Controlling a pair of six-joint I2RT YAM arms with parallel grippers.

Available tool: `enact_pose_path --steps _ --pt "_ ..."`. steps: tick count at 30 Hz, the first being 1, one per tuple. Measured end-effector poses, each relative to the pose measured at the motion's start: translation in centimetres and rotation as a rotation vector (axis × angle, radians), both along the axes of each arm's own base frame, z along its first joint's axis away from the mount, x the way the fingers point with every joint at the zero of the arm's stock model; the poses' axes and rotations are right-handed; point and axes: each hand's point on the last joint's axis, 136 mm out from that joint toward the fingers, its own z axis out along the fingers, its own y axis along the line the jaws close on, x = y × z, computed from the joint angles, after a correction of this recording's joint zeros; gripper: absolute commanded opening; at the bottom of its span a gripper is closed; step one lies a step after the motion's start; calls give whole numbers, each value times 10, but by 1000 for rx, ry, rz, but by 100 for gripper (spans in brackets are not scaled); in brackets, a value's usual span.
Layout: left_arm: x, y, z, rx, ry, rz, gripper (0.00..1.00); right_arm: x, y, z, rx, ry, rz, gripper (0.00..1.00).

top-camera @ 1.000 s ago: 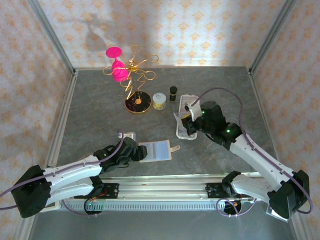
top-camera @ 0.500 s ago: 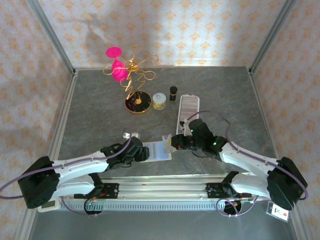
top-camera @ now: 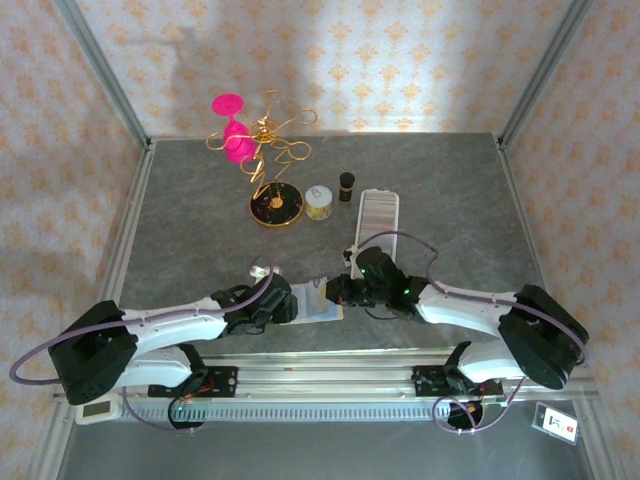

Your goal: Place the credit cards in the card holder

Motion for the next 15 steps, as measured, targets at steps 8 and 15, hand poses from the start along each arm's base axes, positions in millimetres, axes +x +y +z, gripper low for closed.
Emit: enact_pose_path --steps 8,15 --pt "1 3 -3 21 -3 1 46 6 5 -17 -21 24 -46 0" --pt "2 4 -3 25 -7 5 41 9 7 -27 -39 38 -78 0"
